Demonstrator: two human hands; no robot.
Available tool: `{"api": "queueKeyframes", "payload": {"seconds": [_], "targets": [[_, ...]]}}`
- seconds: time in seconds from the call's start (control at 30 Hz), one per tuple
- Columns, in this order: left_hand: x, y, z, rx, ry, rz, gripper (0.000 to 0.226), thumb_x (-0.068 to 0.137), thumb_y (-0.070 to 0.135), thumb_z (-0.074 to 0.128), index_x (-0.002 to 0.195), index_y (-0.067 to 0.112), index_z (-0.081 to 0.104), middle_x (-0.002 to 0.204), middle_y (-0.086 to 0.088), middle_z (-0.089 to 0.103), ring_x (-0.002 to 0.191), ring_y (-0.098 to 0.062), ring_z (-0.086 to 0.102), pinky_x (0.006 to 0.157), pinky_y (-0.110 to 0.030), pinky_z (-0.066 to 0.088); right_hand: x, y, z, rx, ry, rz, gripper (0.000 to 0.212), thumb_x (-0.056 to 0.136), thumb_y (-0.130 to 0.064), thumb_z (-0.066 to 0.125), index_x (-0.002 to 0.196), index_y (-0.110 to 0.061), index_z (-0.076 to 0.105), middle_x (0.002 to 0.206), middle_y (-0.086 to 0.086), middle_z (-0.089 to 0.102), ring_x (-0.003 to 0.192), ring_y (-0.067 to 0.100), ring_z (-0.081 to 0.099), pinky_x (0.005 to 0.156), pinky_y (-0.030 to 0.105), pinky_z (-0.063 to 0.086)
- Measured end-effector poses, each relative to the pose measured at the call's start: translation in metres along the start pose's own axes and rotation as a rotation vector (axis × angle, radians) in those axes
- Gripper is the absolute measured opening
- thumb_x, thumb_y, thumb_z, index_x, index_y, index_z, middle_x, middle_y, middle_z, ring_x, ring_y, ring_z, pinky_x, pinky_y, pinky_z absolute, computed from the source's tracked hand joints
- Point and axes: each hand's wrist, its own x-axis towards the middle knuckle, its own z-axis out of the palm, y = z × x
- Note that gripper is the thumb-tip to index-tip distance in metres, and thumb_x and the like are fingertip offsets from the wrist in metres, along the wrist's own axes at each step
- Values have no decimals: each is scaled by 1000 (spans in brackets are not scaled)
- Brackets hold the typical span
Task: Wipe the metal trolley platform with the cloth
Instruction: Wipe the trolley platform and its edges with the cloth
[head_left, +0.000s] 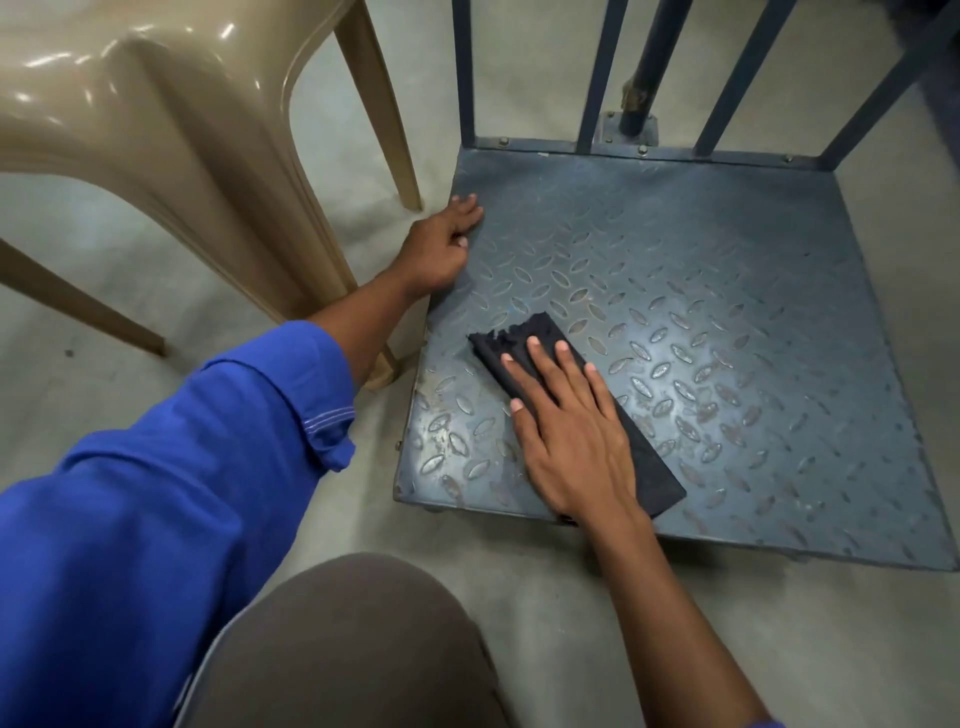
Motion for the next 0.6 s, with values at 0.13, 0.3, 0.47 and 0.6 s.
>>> {"api": "queueKeyframes", "payload": {"seconds": [0.13,0.3,0.47,0.6], "targets": [[-19,-3,-7,-94,238,-195,33,90,15,81,123,11,77,131,-8,72,125,-17,66,116,-29,46,5,3,1,10,11,26,55,110,-47,20,164,-40,19,174,-13,8,160,9,-7,131,43,7],[-31,9,-7,-86,389,-314,19,81,25,90,96,15,85,97,-3,82,94,-12,75,91,-22,55,7,0,1,16,35,36,55,109,-47,22,163,-39,23,173,-12,10,160,10,-4,130,44,7],[-21,5,-14,-339,311,-615,30,75,30,96,75,9,75,68,0,74,61,-15,73,61,-28,62,34,-10,3,51,64,115,55,109,-46,24,163,-38,23,174,-8,9,161,14,-3,131,44,2],[-19,10,-29,-625,3,-822,42,89,26,84,68,15,50,54,1,43,49,-13,40,42,-20,40,59,-31,11,50,22,107,57,108,-46,22,164,-38,17,175,-4,3,161,18,-8,130,47,-1]]}}
